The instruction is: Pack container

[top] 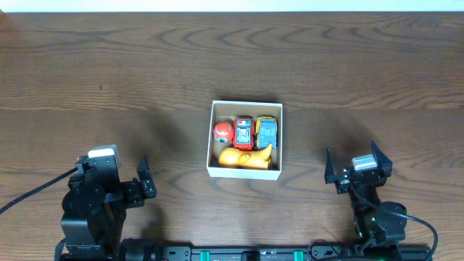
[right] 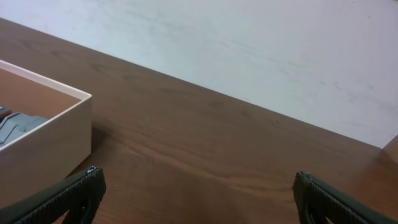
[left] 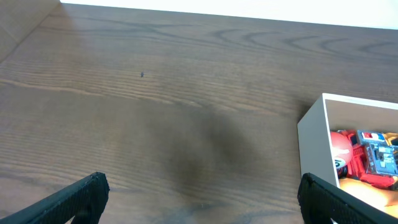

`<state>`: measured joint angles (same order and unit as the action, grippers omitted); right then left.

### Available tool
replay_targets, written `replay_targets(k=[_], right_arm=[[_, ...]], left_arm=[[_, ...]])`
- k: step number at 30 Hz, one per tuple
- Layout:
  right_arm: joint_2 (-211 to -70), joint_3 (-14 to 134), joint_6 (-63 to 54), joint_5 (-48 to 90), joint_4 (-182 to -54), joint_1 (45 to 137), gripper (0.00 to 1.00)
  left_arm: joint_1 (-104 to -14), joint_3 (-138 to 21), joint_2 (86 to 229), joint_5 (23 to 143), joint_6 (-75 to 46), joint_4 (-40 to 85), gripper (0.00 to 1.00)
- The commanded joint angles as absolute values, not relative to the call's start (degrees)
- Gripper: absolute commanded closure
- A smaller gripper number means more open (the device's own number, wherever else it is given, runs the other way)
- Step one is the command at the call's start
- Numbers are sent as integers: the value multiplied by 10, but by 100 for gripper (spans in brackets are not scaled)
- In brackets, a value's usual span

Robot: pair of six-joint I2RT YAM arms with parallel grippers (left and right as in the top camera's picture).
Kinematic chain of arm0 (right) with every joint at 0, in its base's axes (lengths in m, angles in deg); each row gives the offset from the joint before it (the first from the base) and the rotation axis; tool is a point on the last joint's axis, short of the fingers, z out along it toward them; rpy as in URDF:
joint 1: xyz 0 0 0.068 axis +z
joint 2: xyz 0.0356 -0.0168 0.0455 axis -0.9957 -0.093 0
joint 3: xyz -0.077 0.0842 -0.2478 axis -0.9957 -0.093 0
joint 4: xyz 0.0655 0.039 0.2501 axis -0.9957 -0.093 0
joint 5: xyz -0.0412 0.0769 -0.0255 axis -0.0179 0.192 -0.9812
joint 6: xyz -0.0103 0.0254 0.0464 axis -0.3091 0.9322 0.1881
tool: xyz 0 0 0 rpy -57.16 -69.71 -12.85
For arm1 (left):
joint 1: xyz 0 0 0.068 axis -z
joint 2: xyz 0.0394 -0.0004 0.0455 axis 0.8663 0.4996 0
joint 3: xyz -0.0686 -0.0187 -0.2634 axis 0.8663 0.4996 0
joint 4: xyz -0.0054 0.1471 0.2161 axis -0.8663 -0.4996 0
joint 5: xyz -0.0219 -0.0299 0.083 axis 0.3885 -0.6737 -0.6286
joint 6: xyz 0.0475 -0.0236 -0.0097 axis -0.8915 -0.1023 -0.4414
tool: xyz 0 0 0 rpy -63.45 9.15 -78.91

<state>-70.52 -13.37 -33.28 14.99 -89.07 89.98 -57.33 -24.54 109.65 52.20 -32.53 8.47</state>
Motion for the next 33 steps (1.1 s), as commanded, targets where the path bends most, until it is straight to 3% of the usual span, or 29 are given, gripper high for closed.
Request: replay_targets(k=[1,9,19,33], right_arm=[[-701,-135,-340,158,-892,899,1],[-701,-135,-340,158,-892,899,1],[-701,-135,-340,158,-892,899,1],[-701,-135,-340,158,-892,899,1]], left_arm=[[-572,-245,1097,517,-316,85,2],[-577,-238,1071,504,-346,34,2],[-604,-109,908,505,-342,43,2],[-604,135,862,552,-378,487,2]])
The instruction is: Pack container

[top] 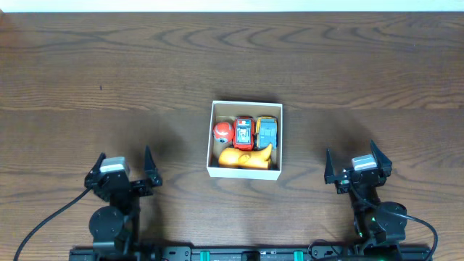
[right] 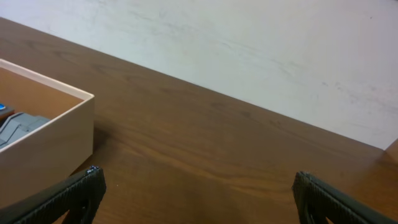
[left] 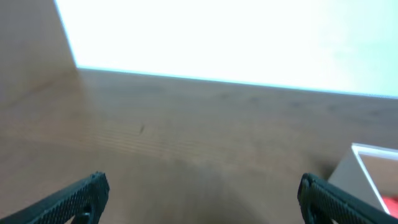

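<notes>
A white box [top: 245, 170] sits mid-table holding a red ball [top: 222, 131], a red toy car [top: 243, 133], a blue toy car [top: 267, 133] and a yellow duck-shaped toy [top: 245, 156]. My left gripper [top: 122, 161] rests low at the front left, open and empty; its wrist view shows the box corner [left: 367, 165] at the right. My right gripper [top: 353, 161] stands open and empty at the front right, with the box wall [right: 43, 146] at the left of its wrist view.
Dark wooden table [top: 109, 65] all round the box. A pale wall [right: 249, 37] lies beyond the table's far edge in the wrist views.
My left arm has folded back and down toward the front edge, its camera now tilted up toward the far wall. The right arm and the box contents are unchanged.
</notes>
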`<state>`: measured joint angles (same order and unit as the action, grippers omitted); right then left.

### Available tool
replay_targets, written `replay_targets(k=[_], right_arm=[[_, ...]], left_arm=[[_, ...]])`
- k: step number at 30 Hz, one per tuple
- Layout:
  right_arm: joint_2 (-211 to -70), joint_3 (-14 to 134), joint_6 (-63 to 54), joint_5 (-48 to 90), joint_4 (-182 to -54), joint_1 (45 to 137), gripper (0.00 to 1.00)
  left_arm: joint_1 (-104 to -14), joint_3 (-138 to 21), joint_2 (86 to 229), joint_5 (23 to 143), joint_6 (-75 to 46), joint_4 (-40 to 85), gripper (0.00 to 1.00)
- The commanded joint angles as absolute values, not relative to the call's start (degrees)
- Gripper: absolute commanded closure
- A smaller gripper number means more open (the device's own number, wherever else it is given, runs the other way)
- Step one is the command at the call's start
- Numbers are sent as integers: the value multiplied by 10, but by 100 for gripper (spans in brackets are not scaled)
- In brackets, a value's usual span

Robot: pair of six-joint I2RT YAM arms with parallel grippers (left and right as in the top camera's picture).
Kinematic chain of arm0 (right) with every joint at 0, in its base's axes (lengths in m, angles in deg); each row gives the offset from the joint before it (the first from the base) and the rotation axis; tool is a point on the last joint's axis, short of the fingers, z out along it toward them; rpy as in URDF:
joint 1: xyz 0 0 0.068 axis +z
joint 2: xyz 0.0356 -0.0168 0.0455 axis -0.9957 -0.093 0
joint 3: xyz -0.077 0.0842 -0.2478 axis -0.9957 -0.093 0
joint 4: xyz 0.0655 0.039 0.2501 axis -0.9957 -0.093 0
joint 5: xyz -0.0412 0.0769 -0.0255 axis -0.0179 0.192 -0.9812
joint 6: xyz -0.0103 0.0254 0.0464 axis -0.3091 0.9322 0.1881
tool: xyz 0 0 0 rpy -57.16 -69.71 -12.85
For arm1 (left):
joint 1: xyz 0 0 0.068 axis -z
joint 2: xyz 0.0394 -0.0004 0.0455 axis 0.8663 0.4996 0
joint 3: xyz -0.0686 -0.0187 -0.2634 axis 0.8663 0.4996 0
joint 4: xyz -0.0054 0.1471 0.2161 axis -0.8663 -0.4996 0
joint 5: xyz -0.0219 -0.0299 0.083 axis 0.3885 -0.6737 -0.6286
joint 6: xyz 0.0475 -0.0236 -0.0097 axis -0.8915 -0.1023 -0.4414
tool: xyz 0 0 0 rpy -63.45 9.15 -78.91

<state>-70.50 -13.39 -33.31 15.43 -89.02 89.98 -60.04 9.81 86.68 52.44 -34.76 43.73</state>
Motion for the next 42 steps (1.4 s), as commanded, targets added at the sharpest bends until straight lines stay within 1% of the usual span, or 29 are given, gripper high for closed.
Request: replay_targets(k=[1,3,5,10,14,42], right_arm=[[-701,-135,-340,158,-892,899,1],[-701,-135,-340,158,-892,899,1],[-701,-135,-340,158,-892,899,1],[-701,-135,-340,158,-892,899,1],[-701,-135,-340,158,-892,899,1],[-701,-135,-340,158,-892,899,1]], left_arm=[[-604,152,862,563,-388,521,2],[-604,185,862,578,-403,580,2],[-604,210,862,584,-403,607,2],[-605,210,862,611,-413,524,2],[-605,210,862,616,-393,526,2],[-605,210,863,616,-394,526,2]])
